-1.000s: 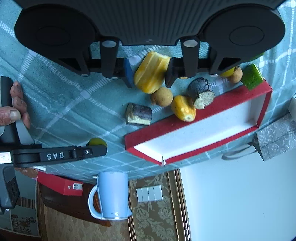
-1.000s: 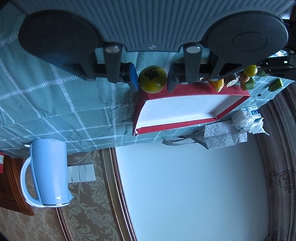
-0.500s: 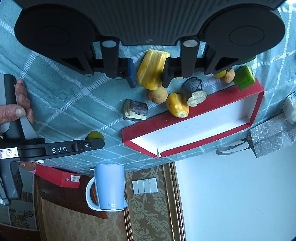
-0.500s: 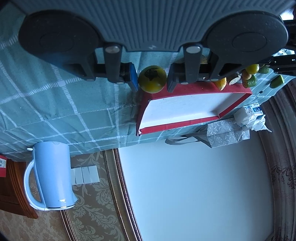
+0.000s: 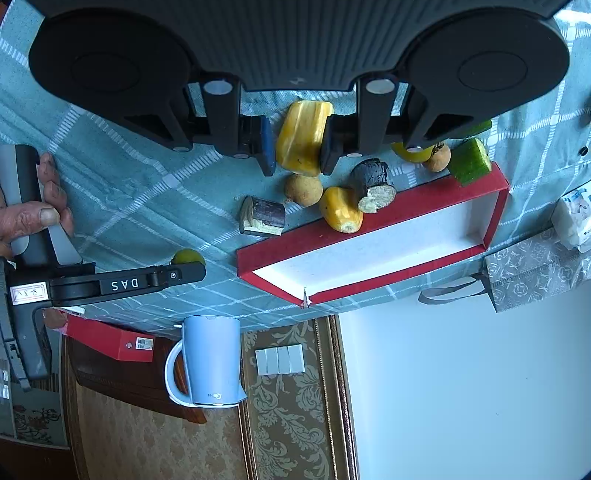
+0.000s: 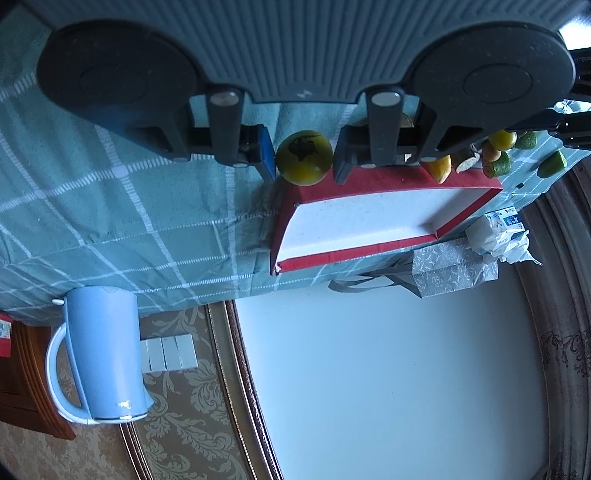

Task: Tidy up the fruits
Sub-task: 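Carry the green tomato with the right gripper over the red tray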

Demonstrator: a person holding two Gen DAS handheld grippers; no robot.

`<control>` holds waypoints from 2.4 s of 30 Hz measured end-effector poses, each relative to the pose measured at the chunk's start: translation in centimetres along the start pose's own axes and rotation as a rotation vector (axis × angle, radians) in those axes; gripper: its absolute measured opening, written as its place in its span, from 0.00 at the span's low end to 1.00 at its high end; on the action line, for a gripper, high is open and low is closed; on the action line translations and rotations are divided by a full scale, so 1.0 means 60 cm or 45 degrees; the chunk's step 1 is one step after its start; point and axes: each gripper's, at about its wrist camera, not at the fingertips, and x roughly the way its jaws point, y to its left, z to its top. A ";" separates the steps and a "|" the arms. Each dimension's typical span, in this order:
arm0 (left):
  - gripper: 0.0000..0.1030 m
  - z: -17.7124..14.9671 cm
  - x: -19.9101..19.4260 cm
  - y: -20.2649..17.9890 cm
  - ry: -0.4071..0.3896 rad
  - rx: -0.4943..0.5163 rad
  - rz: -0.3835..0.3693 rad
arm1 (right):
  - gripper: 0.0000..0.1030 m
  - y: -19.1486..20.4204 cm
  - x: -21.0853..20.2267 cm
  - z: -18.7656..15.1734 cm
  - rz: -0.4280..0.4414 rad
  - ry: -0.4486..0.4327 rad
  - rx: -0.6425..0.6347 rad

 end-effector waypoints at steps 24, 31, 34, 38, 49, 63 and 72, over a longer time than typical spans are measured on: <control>0.16 -0.015 0.007 0.022 0.077 -0.071 -0.025 | 0.32 -0.001 0.013 -0.002 -0.028 0.078 0.027; 0.81 -0.004 -0.006 0.007 0.010 0.000 0.013 | 0.46 0.000 0.015 -0.002 -0.056 0.101 0.013; 0.81 0.002 0.000 0.006 0.015 0.016 0.025 | 0.56 0.005 0.017 0.000 -0.069 0.113 -0.023; 0.81 0.002 0.021 0.002 0.064 0.009 0.039 | 0.53 0.013 0.032 0.000 -0.104 0.188 -0.081; 0.47 -0.002 0.047 0.003 0.118 -0.039 -0.003 | 0.31 0.021 0.033 -0.003 -0.127 0.211 -0.133; 0.36 0.003 0.067 0.020 0.148 -0.129 0.011 | 0.31 0.015 0.027 -0.002 -0.089 0.184 -0.098; 0.34 0.004 0.034 0.012 0.071 -0.145 0.065 | 0.31 0.015 0.010 0.012 -0.079 0.111 -0.079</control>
